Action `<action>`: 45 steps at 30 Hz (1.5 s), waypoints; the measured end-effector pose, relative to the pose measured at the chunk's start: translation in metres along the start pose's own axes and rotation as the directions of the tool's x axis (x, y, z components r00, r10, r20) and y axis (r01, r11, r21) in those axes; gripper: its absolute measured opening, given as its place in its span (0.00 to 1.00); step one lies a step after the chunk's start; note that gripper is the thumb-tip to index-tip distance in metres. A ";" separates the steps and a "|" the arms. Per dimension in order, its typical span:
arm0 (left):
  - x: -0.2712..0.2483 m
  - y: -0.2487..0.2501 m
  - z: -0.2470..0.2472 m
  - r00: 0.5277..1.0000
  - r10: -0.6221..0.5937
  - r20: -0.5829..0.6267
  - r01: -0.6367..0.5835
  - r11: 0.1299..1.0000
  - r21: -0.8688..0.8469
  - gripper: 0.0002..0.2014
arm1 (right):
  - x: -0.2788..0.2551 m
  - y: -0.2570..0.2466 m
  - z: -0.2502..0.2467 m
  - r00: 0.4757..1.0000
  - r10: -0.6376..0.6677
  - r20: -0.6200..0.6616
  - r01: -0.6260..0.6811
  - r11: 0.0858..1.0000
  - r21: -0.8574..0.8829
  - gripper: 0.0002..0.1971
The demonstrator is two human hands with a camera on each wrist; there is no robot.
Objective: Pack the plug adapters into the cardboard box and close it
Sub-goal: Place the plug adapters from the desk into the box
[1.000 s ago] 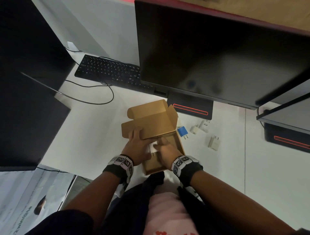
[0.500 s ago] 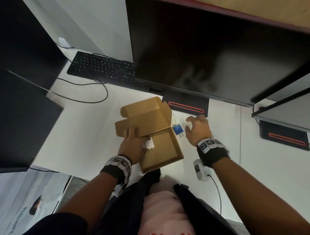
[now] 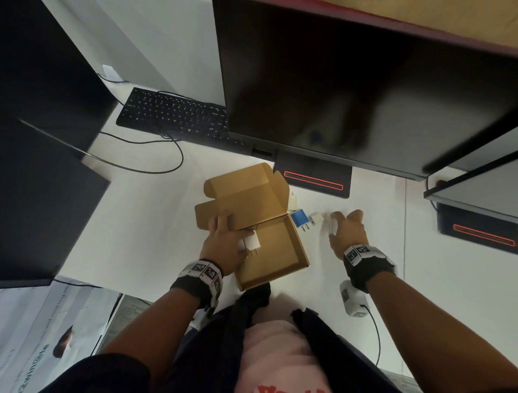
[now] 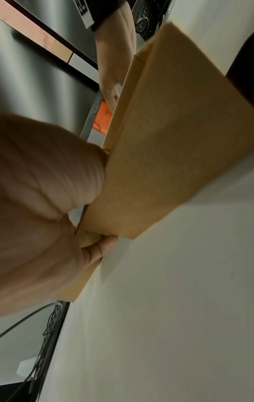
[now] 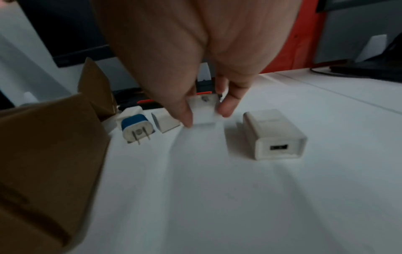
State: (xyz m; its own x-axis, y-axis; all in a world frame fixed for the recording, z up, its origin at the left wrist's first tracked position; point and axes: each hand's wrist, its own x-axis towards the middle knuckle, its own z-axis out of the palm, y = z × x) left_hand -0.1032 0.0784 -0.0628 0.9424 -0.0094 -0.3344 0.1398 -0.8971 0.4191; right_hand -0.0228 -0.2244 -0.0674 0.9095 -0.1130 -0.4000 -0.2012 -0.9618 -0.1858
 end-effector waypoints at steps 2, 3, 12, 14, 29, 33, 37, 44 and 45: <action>0.000 -0.001 0.000 1.000 -0.005 0.001 0.005 1.000 -0.005 0.21 | -0.008 -0.002 -0.008 0.993 -0.030 -0.118 0.046 0.989 0.139 0.25; 0.000 -0.001 0.000 1.000 -0.005 -0.001 0.005 1.000 -0.008 0.21 | -0.012 -0.006 -0.014 0.981 -0.068 -0.180 0.104 0.975 0.197 0.26; 0.002 -0.001 0.000 1.000 0.006 0.007 -0.006 1.000 0.024 0.20 | -0.069 -0.086 -0.019 0.838 -0.546 -0.004 0.528 0.808 0.263 0.20; 0.002 -0.001 0.000 1.000 0.006 0.008 -0.006 1.000 0.025 0.20 | -0.070 -0.097 -0.007 0.834 -0.540 0.113 0.520 0.838 0.165 0.15; 0.003 -0.003 0.005 1.000 -0.002 -0.016 0.002 1.000 0.006 0.20 | -0.056 -0.115 0.039 0.863 -0.366 0.349 0.426 0.897 -0.114 0.27; 0.003 0.000 0.003 1.000 -0.006 -0.012 0.006 1.000 0.020 0.21 | -0.056 -0.113 0.041 0.858 -0.399 0.325 0.457 0.881 -0.126 0.31; 0.003 0.004 0.002 0.997 0.059 -0.040 -0.057 0.997 0.053 0.25 | -0.056 -0.112 0.036 0.843 -0.424 0.331 0.468 0.881 -0.062 0.37; 0.005 0.008 0.004 0.989 0.142 0.041 -0.147 0.969 0.197 0.20 | -0.056 -0.099 0.013 0.853 -0.478 0.210 0.440 0.875 0.203 0.24; 0.005 0.009 0.003 0.989 0.137 0.054 -0.145 0.971 0.191 0.20 | -0.056 -0.093 0.009 0.871 -0.475 0.125 0.436 0.865 0.247 0.20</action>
State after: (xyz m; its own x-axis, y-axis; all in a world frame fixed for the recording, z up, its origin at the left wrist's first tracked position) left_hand -0.0980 0.0693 -0.0637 0.9348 -0.1557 -0.3191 -0.0584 -0.9539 0.2943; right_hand -0.0580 -0.1264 -0.0353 0.8423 0.3894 -0.3726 0.1328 -0.8200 -0.5568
